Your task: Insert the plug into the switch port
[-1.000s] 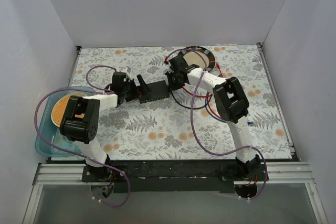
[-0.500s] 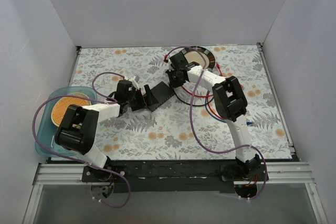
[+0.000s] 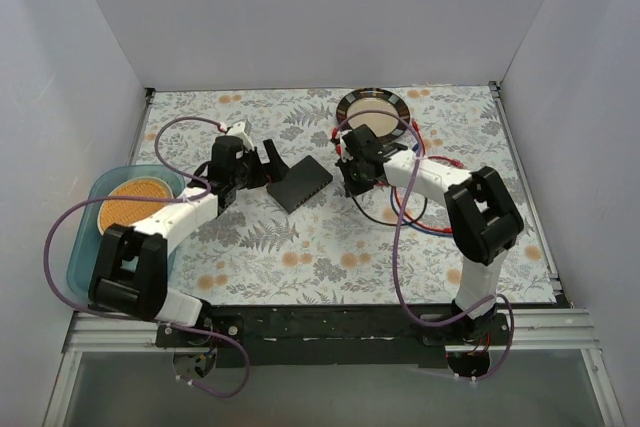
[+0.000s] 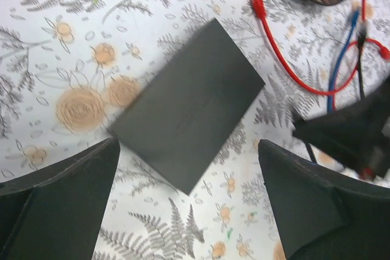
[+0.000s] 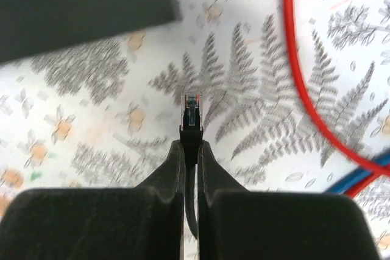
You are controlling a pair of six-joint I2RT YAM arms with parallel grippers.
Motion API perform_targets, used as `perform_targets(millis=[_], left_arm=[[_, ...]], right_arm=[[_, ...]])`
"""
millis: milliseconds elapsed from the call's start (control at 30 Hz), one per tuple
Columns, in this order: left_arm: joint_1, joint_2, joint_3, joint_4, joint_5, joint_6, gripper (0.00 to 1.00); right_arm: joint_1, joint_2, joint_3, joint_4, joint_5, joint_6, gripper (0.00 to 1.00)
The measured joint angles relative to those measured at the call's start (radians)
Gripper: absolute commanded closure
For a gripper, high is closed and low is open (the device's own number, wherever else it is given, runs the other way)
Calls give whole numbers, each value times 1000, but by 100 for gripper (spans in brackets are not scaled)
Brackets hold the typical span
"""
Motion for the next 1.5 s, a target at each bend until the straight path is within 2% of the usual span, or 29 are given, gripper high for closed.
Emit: perform_targets(millis=[167, 300, 400, 633, 1000, 1300, 1500], left_arm=[[15, 219, 145, -3, -25, 26, 2], [19, 359, 182, 16, -13, 39, 2], [20, 391, 190, 40, 10, 48, 2], [20, 397, 166, 87, 109, 51, 2], [24, 261, -46, 208, 241, -13, 2], [24, 224, -53, 148, 177, -30, 2], [26, 98, -55, 74, 127, -32, 2]], right_arm=[[59, -109, -85, 33, -16, 11, 99], [156, -65, -40, 21, 9, 21, 99], [207, -10, 1, 5, 27, 30, 99], [234, 74, 64, -40, 64, 40, 99], [235, 91, 82, -63, 96, 45, 99], [241, 46, 29, -57, 98, 34, 99], [250, -70, -33, -47, 82, 30, 99]])
